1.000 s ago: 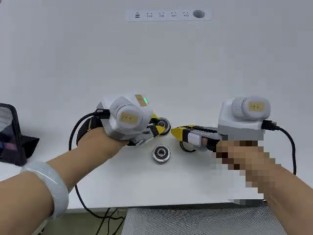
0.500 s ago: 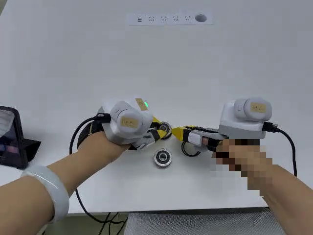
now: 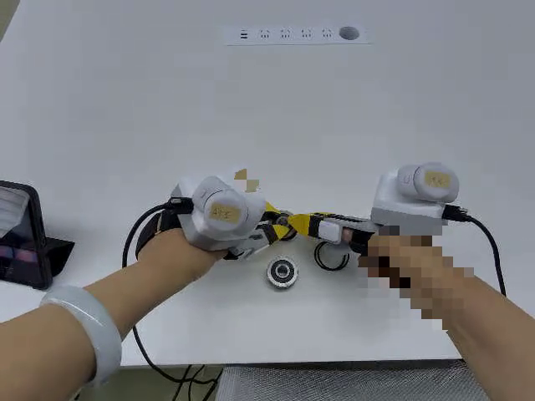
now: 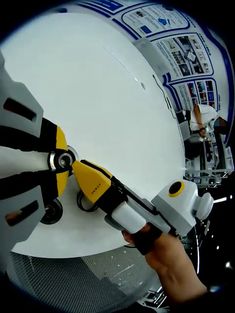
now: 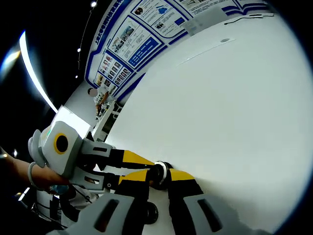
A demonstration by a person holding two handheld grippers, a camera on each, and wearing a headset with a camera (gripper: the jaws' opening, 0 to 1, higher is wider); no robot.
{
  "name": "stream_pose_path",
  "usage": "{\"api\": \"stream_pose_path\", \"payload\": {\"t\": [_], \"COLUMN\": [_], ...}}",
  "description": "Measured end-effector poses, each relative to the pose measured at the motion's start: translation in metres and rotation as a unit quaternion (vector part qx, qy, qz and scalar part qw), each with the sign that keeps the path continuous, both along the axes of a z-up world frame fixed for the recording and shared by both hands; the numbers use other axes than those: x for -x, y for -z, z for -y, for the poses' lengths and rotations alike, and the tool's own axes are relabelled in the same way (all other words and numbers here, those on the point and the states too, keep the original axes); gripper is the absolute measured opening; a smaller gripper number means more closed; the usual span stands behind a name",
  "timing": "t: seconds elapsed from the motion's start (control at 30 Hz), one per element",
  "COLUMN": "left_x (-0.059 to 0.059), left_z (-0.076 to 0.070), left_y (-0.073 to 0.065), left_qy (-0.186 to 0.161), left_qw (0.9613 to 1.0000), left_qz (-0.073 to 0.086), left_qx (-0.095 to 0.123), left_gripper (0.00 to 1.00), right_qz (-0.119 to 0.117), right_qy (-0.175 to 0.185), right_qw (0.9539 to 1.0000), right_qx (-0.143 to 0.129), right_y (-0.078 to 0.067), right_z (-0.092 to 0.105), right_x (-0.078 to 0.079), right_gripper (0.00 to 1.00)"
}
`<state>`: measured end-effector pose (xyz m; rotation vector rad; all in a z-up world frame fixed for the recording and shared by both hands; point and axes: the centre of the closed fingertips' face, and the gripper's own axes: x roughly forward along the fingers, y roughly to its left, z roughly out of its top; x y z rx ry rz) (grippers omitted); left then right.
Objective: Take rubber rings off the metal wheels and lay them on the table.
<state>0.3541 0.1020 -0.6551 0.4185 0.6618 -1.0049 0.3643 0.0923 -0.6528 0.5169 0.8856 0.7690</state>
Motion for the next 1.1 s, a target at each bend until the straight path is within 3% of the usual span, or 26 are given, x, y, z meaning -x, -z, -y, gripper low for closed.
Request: {"api": "stream_pose_path", "payload": {"t": [0.73,1.1], "left_x": [0.0,0.0], "left_z": [0.0,0.0], "left_y": [0.0,-0.001], "left_qy": [-0.002,-0.002], "left_qw": [1.0,1.0], "left_qz": [0.0,0.0], "left_qx": [0.002,0.003], "left_gripper": [0.14,0.13], "right_qz": [-0.02,-0.042], "right_qy": [-0.015,-0.025], "right_qw": [0.9996,0.9984], "right_qx": [-0.01,-0.028], "right_y": [0.005,0.001], "right_z": [-0.006,-0.006], "right_x": [0.001,0.007], "right_gripper": [0.18,0.2]}}
